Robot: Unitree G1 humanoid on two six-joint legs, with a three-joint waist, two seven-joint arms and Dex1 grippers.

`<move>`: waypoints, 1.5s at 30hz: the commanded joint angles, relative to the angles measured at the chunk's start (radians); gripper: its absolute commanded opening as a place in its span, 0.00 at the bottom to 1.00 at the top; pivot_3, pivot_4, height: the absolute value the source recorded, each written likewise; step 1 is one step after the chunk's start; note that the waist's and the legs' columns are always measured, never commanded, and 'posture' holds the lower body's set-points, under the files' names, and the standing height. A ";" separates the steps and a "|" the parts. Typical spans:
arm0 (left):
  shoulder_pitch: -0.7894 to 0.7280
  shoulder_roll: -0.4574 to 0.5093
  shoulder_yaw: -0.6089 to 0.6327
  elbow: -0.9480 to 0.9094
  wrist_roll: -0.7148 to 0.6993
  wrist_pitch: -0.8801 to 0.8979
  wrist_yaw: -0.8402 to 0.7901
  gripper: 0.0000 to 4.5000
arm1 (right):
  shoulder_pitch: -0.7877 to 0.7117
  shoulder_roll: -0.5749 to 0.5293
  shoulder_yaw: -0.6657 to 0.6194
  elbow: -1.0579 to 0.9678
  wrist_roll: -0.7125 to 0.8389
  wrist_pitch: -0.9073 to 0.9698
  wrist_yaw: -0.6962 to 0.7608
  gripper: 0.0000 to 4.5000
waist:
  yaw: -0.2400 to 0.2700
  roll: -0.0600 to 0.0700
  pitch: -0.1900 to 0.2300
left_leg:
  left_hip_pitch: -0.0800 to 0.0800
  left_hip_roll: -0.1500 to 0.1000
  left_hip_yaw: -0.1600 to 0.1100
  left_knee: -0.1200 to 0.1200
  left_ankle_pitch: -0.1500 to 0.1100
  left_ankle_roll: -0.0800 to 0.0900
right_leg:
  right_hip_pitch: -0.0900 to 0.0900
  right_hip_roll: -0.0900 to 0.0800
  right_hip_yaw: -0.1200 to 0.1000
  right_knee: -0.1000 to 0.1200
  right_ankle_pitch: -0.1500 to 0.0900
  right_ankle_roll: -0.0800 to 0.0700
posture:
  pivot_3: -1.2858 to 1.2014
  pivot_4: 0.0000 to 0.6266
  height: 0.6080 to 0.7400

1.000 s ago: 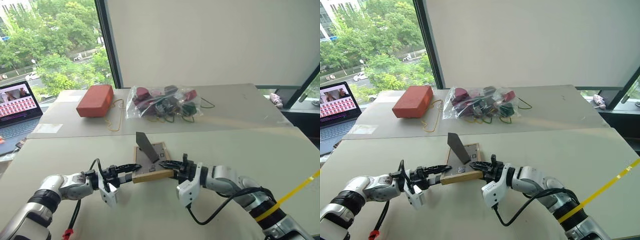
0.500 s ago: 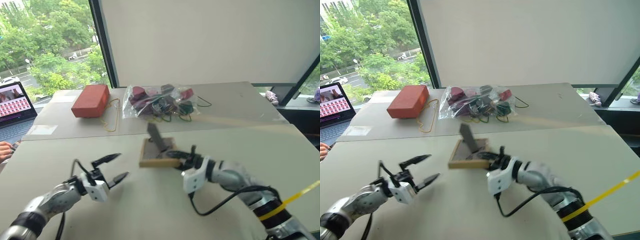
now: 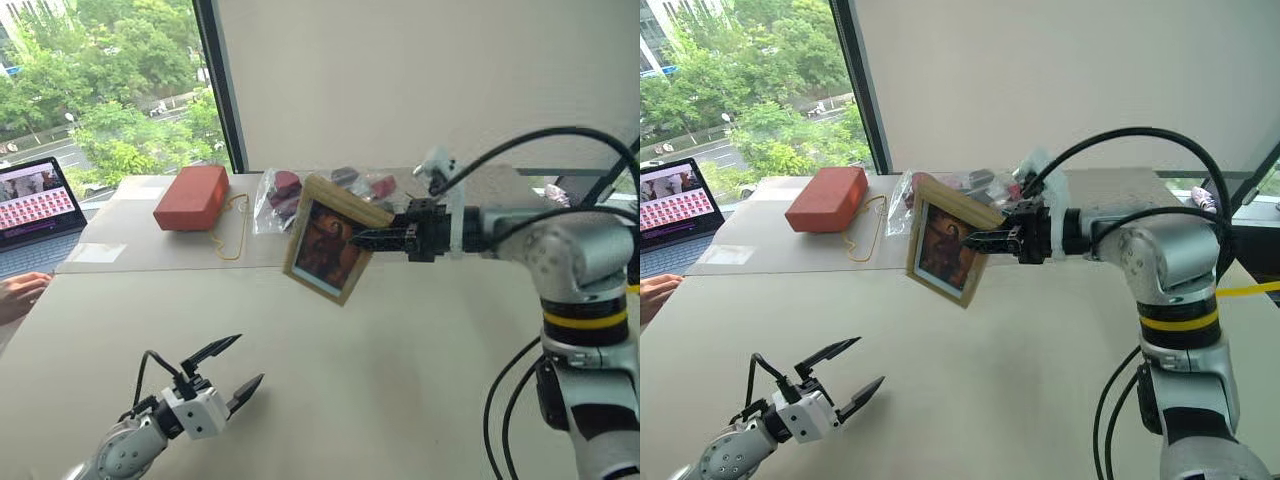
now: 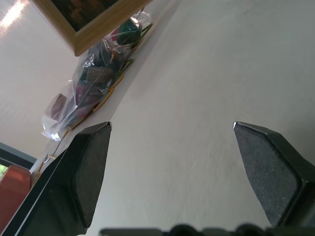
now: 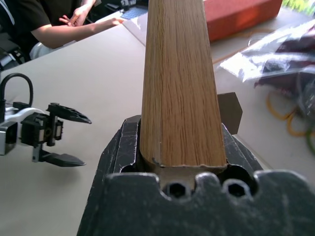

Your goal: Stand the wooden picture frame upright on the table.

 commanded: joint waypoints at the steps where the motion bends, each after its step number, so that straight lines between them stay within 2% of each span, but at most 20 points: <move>1: -0.002 -0.018 0.032 -0.043 0.001 -0.005 -0.027 0.95 | 0.012 0.001 0.048 0.056 0.012 0.009 0.024 0.27 | -0.002 0.000 0.000 | -0.001 0.000 0.000 0.000 0.000 0.000 | -0.001 0.000 0.000 0.000 0.000 0.000 | 0.52 0.24 1.00; 8: 0.005 -0.052 0.057 -0.062 0.009 -0.005 -0.061 0.95 | 0.066 0.010 0.136 0.080 0.008 -0.025 0.066 0.27 | -0.011 0.001 0.000 | -0.007 0.000 0.000 0.001 -0.001 0.001 | -0.006 0.000 0.000 0.002 0.000 0.001 | 0.52 0.24 1.00; 10: 0.007 -0.060 0.063 -0.065 0.013 -0.004 -0.068 0.96 | 0.068 0.012 0.135 0.093 0.008 -0.024 0.067 0.49 | -0.010 0.001 0.000 | -0.007 0.000 0.000 0.001 0.000 0.001 | -0.005 0.000 0.000 0.002 0.000 0.001 | 0.52 0.24 1.00; 11: 0.007 -0.065 0.067 -0.067 0.015 -0.003 -0.071 0.96 | 0.071 0.012 0.134 0.098 0.008 -0.022 0.066 0.53 | -0.009 0.001 0.000 | -0.006 0.000 0.000 0.001 0.000 0.001 | -0.005 0.000 0.000 0.002 0.000 0.001 | 0.52 0.24 1.00; 17: 0.005 -0.084 0.078 -0.065 0.020 -0.004 -0.087 0.96 | 0.059 0.013 0.112 0.103 0.017 -0.011 0.053 1.00 | -0.010 0.001 0.000 | -0.006 0.000 -0.001 0.001 0.000 0.001 | -0.005 0.000 0.000 0.002 0.000 0.001 | 0.52 0.24 1.00; 24: 0.019 -0.103 0.096 -0.082 -0.037 0.037 -0.120 0.96 | 0.094 -0.092 -0.047 -0.030 0.129 0.096 0.063 1.00 | -0.002 0.001 0.001 | -0.007 0.000 -0.001 0.001 0.000 0.001 | -0.005 0.000 -0.001 0.001 0.001 0.001 | 0.52 0.24 1.00; 27: 0.046 -0.141 0.122 -0.141 -0.178 0.216 -0.145 0.96 | 0.213 -0.178 -0.200 -0.178 0.240 0.156 0.080 1.00 | 0.005 0.001 0.001 | -0.009 0.000 -0.003 0.001 -0.001 0.002 | -0.005 0.000 -0.003 -0.001 0.001 0.001 | 0.52 0.24 1.00; 29: 0.046 -0.198 0.146 -0.192 -0.291 0.421 -0.123 0.96 | 0.347 -0.227 -0.276 -0.300 0.252 0.120 0.061 1.00 | 0.007 0.001 0.001 | -0.011 0.000 -0.003 0.002 -0.002 0.003 | -0.005 -0.001 -0.004 -0.002 0.001 0.002 | 0.52 0.24 1.00; 31: 0.043 -0.242 0.154 -0.234 -0.374 0.589 -0.112 0.96 | 0.431 -0.212 -0.324 -0.382 0.220 0.073 -0.022 1.00 | 0.004 0.001 0.001 | -0.011 0.000 -0.003 0.003 -0.002 0.003 | -0.004 -0.001 -0.004 -0.002 0.001 0.002 | 0.52 0.24 1.00; 33: 0.015 -0.311 0.168 -0.279 -0.408 0.717 -0.050 0.96 | 0.538 -0.089 -0.314 -0.465 0.069 -0.003 -0.271 1.00 | -0.005 -0.001 0.000 | -0.010 0.000 -0.003 0.004 -0.002 0.004 | -0.003 -0.001 -0.003 0.000 0.001 0.002 | 0.52 0.24 1.00; 35: -0.029 -0.377 0.191 -0.301 -0.449 0.824 0.004 0.96 | 0.643 0.117 -0.303 -0.514 -0.079 -0.092 -0.546 1.00 | -0.009 -0.005 0.000 | -0.006 0.000 -0.002 0.004 -0.002 0.003 | -0.001 0.000 -0.002 -0.001 0.001 0.002 | 0.52 0.24 1.00; 36: -0.041 -0.393 0.199 -0.309 -0.460 0.860 0.010 0.96 | 0.670 0.176 -0.301 -0.525 -0.115 -0.119 -0.612 1.00 | -0.008 -0.006 0.000 | -0.002 0.000 -0.002 0.003 -0.001 0.003 | 0.001 0.000 -0.001 -0.001 0.001 0.002 | 0.52 0.24 1.00; 38: -0.081 -0.426 0.214 -0.302 -0.456 0.902 0.040 0.96 | 0.797 0.265 -0.196 -0.540 -0.294 -0.301 -0.772 1.00 | -0.007 -0.004 0.000 | -0.002 -0.001 -0.002 0.003 0.001 -0.001 | -0.001 0.000 0.001 0.002 0.001 0.001 | 0.52 0.24 1.00; 40: -0.109 -0.454 0.227 -0.296 -0.449 0.928 0.066 0.96 | 0.906 0.343 -0.108 -0.543 -0.418 -0.491 -0.864 1.00 | -0.001 -0.004 0.000 | 0.000 -0.001 -0.002 0.003 0.001 -0.003 | 0.000 0.000 0.001 0.003 0.001 0.001 | 0.52 0.24 1.00; 42: -0.126 -0.466 0.228 -0.286 -0.431 0.942 0.071 0.96 | 0.985 0.375 -0.025 -0.493 -0.504 -0.658 -0.896 1.00 | -0.002 -0.004 -0.001 | -0.001 -0.002 -0.001 0.002 0.003 -0.005 | -0.001 0.000 0.002 0.001 0.001 0.001 | 0.52 0.24 1.00; 45: -0.138 -0.484 0.231 -0.276 -0.428 0.954 0.064 0.96 | 1.034 0.409 0.007 -0.404 -0.559 -0.814 -0.908 1.00 | -0.009 -0.004 -0.001 | 0.000 -0.002 0.000 0.002 0.003 -0.005 | -0.001 0.000 0.003 -0.001 0.001 0.002 | 0.52 0.24 1.00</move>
